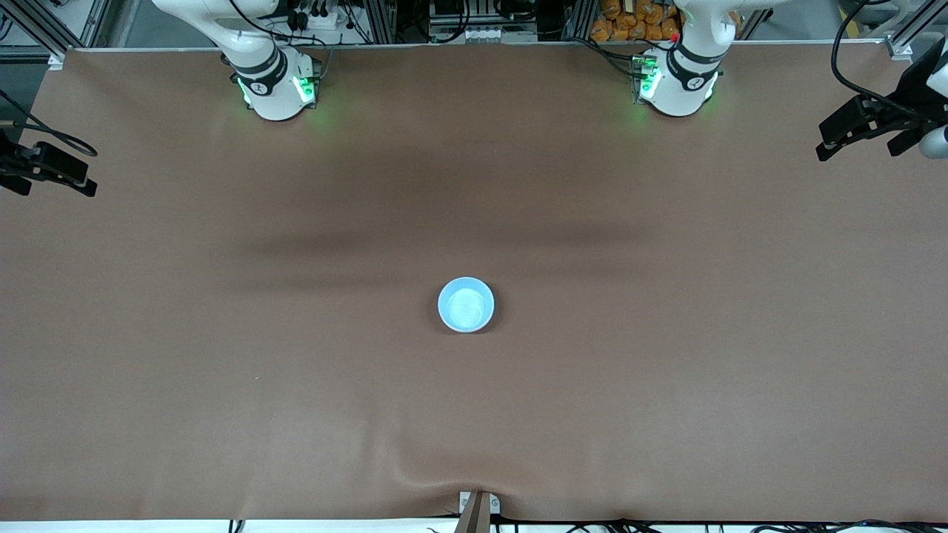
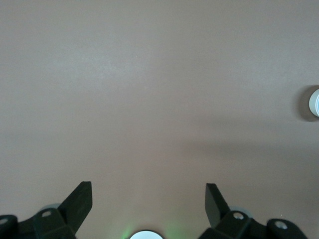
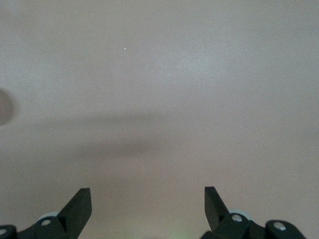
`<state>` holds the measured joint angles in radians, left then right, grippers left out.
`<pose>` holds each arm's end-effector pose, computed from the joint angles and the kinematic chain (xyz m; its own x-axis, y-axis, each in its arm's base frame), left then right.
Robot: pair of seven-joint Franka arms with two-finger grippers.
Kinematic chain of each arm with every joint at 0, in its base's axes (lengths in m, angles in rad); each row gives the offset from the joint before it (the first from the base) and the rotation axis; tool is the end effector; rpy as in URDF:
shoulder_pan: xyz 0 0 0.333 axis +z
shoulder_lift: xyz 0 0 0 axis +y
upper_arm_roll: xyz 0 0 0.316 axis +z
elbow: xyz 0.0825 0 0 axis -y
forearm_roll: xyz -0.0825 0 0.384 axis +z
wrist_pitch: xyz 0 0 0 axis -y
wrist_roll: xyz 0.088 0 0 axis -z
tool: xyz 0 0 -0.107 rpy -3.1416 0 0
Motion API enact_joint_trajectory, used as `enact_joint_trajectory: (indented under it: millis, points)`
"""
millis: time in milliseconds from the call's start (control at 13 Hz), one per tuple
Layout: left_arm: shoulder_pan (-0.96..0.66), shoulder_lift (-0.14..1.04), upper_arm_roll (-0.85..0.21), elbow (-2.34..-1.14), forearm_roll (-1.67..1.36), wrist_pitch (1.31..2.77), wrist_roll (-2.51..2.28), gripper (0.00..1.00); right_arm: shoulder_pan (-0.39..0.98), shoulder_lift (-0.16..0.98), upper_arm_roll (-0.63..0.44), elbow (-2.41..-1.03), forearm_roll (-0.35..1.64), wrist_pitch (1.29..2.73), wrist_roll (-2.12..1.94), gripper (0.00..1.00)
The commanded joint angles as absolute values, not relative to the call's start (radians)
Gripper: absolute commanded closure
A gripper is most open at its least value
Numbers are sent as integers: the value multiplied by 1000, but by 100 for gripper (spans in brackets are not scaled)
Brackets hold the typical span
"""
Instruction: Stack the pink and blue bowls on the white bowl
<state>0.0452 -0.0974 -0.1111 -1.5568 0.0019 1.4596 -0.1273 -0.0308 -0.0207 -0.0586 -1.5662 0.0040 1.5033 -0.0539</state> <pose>0.5107 -0.0369 0.6729 0.9981 0.0621 0.0012 0.0621 -0.9980 -0.0126 0.5390 -0.0482 0.6322 0.9985 -0.0351 -0.0419 -0.0354 -0.9993 -0.0075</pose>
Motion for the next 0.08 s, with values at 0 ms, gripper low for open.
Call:
enact_joint_trajectory:
  millis: [0]
  points:
    - [52, -95, -117, -1549, -9, 1448, -110, 0, -35, -12, -54, -1543, -3, 1486, -57, 0]
